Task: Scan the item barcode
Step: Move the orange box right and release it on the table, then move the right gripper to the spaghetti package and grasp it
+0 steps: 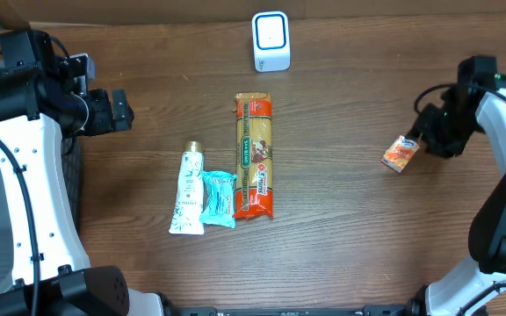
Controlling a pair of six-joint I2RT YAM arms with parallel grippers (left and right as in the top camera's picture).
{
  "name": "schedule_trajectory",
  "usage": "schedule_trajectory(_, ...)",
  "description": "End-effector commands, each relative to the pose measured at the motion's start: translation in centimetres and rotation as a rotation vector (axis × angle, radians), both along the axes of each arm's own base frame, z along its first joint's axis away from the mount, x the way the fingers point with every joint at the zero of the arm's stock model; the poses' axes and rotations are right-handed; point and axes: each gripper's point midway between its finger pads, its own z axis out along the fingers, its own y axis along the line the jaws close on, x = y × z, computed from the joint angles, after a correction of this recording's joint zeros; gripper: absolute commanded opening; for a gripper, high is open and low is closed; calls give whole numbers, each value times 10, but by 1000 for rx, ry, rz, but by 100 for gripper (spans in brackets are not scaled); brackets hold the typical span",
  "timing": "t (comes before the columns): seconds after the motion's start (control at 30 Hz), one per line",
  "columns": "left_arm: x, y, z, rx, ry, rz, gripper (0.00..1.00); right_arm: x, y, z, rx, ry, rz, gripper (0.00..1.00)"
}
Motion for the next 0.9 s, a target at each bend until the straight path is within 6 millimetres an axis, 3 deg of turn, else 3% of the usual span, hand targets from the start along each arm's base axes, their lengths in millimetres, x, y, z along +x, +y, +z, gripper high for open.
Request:
schedule_trajectory(0.0, 2, 0, 6, 11, -20, -17, 100, 24, 41, 37, 115, -146, 180, 54)
schedule_trajectory(0.13, 2, 0, 6, 11, -20, -17, 100, 30, 90, 42, 182, -195, 293, 61)
schedule_trajectory(0.33, 2, 0, 6, 11, -20, -17, 100, 24, 165, 30, 198, -224, 475, 67)
schedule_trajectory(0.53, 2, 0, 6, 11, -20, -17, 100, 15, 235, -1, 198, -189, 562, 67)
schedule_trajectory(0.6, 2, 0, 6, 11, -20, -17, 100, 10, 259, -20, 196, -175, 605, 70)
schedule_trajectory(0.77, 2, 0, 6, 11, -20, -17, 100, 2, 285, -53, 236, -114, 617, 71)
schedule_trajectory(0.87, 2, 0, 6, 11, -20, -17, 100, -1, 300, -61, 314, -102, 633, 70)
